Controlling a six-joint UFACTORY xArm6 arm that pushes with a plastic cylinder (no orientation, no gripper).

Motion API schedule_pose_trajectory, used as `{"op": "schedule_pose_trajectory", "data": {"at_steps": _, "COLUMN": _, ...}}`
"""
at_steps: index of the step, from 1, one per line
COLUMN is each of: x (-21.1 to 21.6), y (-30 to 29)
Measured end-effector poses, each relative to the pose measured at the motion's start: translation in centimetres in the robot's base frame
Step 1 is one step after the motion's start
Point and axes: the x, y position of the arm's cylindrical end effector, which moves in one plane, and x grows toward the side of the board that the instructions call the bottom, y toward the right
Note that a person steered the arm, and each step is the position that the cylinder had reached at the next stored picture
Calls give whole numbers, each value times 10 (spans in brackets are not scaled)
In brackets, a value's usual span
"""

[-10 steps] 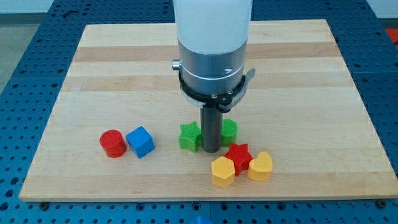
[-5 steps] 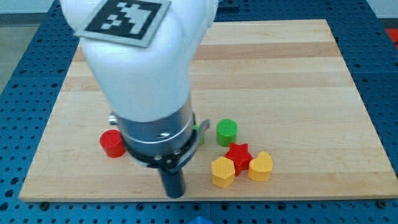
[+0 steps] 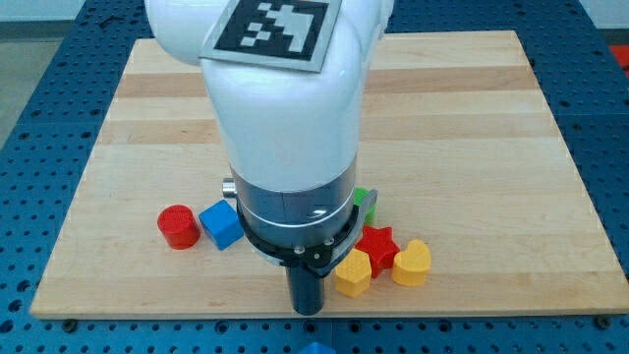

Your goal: Move yellow hexagon to green circle

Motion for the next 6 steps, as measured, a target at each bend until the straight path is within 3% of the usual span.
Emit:
{"op": "schedule_pose_trajectory", "data": {"at_steps": 3, "x": 0, "y": 16}}
{"op": "schedule_pose_trajectory", "data": {"at_steps": 4, "x": -16, "y": 45}}
{"op": "schedule_pose_trajectory", "data": {"at_steps": 6, "x": -41, "y": 48}}
